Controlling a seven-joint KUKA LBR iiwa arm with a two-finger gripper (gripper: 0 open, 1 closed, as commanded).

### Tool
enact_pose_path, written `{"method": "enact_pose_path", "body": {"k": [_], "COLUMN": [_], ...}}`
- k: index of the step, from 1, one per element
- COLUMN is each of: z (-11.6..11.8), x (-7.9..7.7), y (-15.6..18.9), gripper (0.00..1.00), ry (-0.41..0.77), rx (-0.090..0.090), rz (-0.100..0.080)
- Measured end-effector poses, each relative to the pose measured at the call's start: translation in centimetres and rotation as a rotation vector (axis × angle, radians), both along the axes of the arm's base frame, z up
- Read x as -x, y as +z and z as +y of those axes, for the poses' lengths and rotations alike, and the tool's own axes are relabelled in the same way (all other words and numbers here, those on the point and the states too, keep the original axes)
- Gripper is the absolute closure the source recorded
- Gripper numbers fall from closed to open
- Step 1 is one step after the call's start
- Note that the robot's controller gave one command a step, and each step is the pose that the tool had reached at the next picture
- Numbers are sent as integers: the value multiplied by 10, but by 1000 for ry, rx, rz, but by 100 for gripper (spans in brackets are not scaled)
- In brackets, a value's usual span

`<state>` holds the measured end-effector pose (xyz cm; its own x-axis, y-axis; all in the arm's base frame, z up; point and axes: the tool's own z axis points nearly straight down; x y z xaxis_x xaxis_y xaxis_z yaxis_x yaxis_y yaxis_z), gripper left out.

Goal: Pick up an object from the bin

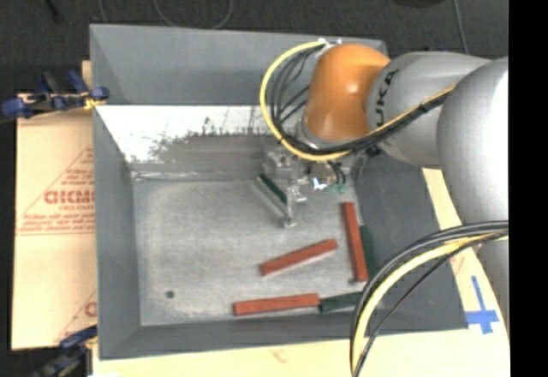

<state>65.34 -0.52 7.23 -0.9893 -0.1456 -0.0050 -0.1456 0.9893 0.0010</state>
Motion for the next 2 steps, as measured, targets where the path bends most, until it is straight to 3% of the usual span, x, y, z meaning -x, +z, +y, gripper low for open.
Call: {"method": "enact_pose_path", "body": {"k": [1,2], "z": [0,0], "x": [-1,-5], "y": [1,90], "gripper": [100,100], "ry": [-1,-2], "rx": [-1,2], "rz": [-3,-10]}}
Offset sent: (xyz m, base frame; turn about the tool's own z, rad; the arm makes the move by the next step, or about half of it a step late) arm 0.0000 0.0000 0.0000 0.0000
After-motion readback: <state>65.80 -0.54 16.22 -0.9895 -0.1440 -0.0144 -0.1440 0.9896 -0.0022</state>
